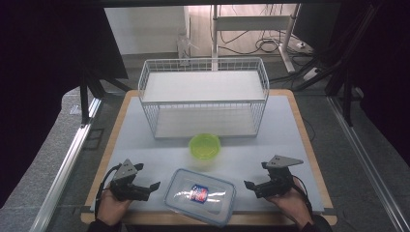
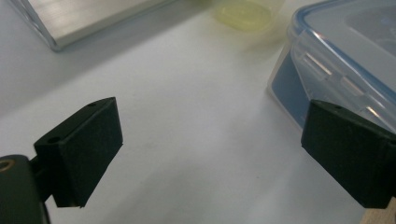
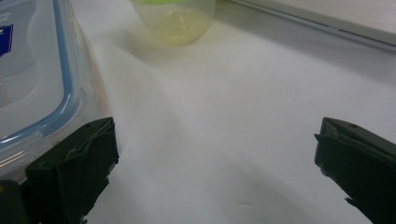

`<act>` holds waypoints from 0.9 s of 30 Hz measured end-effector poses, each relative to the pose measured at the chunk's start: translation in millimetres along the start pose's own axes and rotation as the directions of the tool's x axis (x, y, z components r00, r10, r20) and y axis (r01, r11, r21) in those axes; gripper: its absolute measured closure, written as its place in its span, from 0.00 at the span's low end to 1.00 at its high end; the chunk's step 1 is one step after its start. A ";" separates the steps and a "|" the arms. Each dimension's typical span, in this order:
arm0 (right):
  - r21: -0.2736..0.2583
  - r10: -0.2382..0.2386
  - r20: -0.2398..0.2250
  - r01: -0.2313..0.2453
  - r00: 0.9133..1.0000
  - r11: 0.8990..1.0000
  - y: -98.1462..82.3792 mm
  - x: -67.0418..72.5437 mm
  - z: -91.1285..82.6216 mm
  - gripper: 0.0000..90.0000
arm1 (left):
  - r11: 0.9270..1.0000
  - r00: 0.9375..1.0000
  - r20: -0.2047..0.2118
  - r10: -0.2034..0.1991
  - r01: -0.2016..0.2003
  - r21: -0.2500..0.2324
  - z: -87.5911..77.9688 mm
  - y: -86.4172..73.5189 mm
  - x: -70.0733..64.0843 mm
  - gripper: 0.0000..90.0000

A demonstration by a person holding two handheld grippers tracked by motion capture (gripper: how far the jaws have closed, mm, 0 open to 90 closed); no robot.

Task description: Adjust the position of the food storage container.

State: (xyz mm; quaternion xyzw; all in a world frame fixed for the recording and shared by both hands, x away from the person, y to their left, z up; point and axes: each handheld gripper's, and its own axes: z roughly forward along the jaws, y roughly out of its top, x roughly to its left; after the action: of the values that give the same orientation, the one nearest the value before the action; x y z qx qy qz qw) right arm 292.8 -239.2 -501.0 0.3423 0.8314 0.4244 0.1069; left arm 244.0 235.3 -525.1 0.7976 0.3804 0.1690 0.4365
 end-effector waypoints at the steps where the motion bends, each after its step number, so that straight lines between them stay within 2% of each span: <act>1: 0.000 0.000 0.000 0.000 1.000 1.000 0.0 0.0 0.0 0.00 | 1.000 1.000 0.000 0.000 0.000 0.000 0.0 0.0 0.0 0.06; 3: 0.008 -0.003 0.008 0.003 1.000 1.000 1.4 1.9 1.1 0.01 | 1.000 1.000 -0.017 0.008 -0.008 -0.019 -2.2 -0.4 -0.6 0.07; 7: 0.005 0.003 0.016 -0.003 1.000 1.000 2.4 2.5 0.5 0.07 | 1.000 1.000 -0.013 -0.005 0.004 -0.029 -3.2 -1.1 0.7 0.06; 8: 0.002 0.004 0.016 -0.004 1.000 1.000 2.3 1.8 0.1 0.09 | 1.000 1.000 -0.008 -0.008 0.008 -0.030 -3.0 -1.3 1.1 0.07; 9: 0.000 0.024 0.010 -0.024 1.000 1.000 2.1 0.0 -0.4 0.11 | 1.000 1.000 -0.007 -0.008 0.008 -0.028 -2.5 -1.4 1.2 0.07; 13: -0.009 0.039 -0.007 -0.039 0.999 0.999 1.6 -2.1 -1.3 0.15 | 1.000 1.000 -0.008 0.008 -0.008 -0.015 -0.5 -1.6 0.5 0.07; 21: -0.027 0.021 -0.022 -0.022 1.000 0.999 3.3 0.6 -3.8 0.28 | 1.000 1.000 -0.006 0.009 -0.009 -0.019 -0.8 -1.8 0.4 0.07; 26: -0.027 -0.001 -0.002 0.001 1.000 1.000 6.3 4.6 -8.2 0.36 | 1.000 1.000 0.004 -0.006 0.006 -0.030 -2.5 -0.9 -0.1 0.08; 27: -0.037 0.002 -0.013 -0.002 1.000 0.999 7.9 6.2 -10.6 0.42 | 0.999 1.000 0.009 -0.012 0.013 -0.034 -2.9 -0.7 0.0 0.08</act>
State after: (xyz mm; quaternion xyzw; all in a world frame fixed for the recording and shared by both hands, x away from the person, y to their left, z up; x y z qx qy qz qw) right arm 287.1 -238.7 -487.7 0.3384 0.8237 0.4421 0.1077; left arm 241.9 237.2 -524.1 0.7886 0.3805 0.1690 0.4526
